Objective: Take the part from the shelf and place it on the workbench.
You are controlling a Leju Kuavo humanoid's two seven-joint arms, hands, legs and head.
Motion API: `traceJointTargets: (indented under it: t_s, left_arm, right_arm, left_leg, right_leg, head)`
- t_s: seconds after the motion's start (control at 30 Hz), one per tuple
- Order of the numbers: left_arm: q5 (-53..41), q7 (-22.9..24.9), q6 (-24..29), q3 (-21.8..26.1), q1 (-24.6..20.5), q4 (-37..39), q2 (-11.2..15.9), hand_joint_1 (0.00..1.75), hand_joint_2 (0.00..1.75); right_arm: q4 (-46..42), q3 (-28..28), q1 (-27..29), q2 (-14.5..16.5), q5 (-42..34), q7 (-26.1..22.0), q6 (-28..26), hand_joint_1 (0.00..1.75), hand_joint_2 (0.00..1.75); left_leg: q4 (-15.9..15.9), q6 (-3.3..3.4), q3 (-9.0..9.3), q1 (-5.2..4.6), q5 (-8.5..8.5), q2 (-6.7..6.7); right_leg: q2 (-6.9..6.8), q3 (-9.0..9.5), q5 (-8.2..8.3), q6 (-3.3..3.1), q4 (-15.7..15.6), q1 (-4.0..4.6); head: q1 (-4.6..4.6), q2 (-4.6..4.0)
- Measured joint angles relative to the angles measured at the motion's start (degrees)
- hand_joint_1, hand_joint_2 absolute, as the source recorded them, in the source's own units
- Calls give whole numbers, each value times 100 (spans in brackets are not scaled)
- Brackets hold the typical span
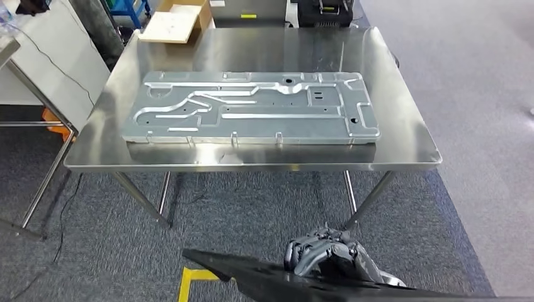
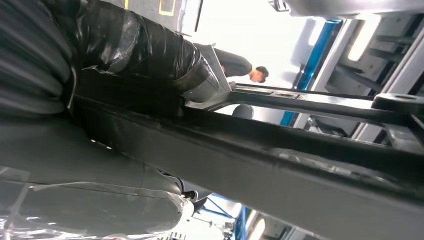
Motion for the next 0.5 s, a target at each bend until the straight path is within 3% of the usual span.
traceJointTargets:
  t_s: [0.07, 0.1, 0.17, 0.2, 0.23, 0.27, 0.33, 0.37, 0.4, 0.5]
  left_arm:
    - [-22, -12, 1, 0, -3, 0, -12, 0, 175]
    - [-34, -21, 4, 0, -15, 0, -20, 0, 175]
    - [-61, -40, 22, 0, -35, 0, -38, 0, 175]
    - [-78, -52, 33, 0, -39, 0, -45, 0, 175]
    - [-97, -63, 41, 0, -37, 0, -53, 0, 175]
    - [-118, -71, 44, 0, -34, 0, -60, 0, 175]
    - [-144, -81, 44, 0, -35, 0, -73, 0, 175]
    - [-151, -84, 42, 0, -40, 0, -85, 0, 175]
    - [-153, -86, 39, 0, -46, 0, -96, 0, 175]
    - [-165, -93, 21, 0, -64, 0, -119, 0, 175]
  right_arm:
    - [-2, 0, 2, -4, -31, -20, -3, 175, 175]
    - [-4, -2, 1, -7, -48, -32, -1, 175, 175]
    - [-9, -14, 14, -16, -97, -66, 9, 175, 175]
    - [-8, -28, 25, -22, -128, -76, 15, 175, 175]
    - [-4, -52, 31, -28, -174, -84, 24, 175, 175]
    - [4, -88, 23, -36, -232, -86, 35, 175, 175]
    - [27, -191, -32, -55, -353, -85, 73, 175, 175]
    - [43, -244, -64, -64, -399, -83, 100, 175, 175]
    - [54, -288, -96, -70, -431, -78, 137, 175, 175]
    - [82, -390, -143, -75, -490, -29, 282, 175, 175]
  left_leg:
    - [-47, 61, 99, 24, 22, -1]
    - [-61, 86, 140, 28, 15, 1]
    - [-61, 122, 165, 16, -24, 2]
    - [-58, 130, 179, 8, -50, 2]
    - [-55, 131, 204, 2, -81, 0]
    - [-54, 126, 245, -2, -116, -2]
    - [-60, 105, 363, -5, -200, -8]
    - [-71, 90, 419, -2, -234, -8]
    - [-83, 64, 442, 6, -257, -11]
    - [-103, -45, 461, 12, -260, -8]
  right_leg:
    - [-14, -36, -66, 52, 153, 7]
    - [-20, -157, -186, 76, 363, 4]
    - [-26, -575, -477, 114, 1007, -5]
    - [-25, -794, -552, 122, 1291, -9]
    - [-25, -930, -515, 121, 1405, -11]
    - [-25, -962, -355, 111, 1313, -10]
    - [-23, -774, 151, 54, 691, 9]
    - [-22, -675, 326, 10, 406, 35]
    - [-22, -602, 405, -35, 175, 65]
    - [-23, -550, 401, -127, -49, 108]
  head:
    - [2, 0]
    - [2, 0]
    - [3, 0]
    - [2, 0]
    - [3, 0]
    - [3, 0]
    - [3, 0]
    - [3, 0]
    - [6, 0]
    - [7, 0]
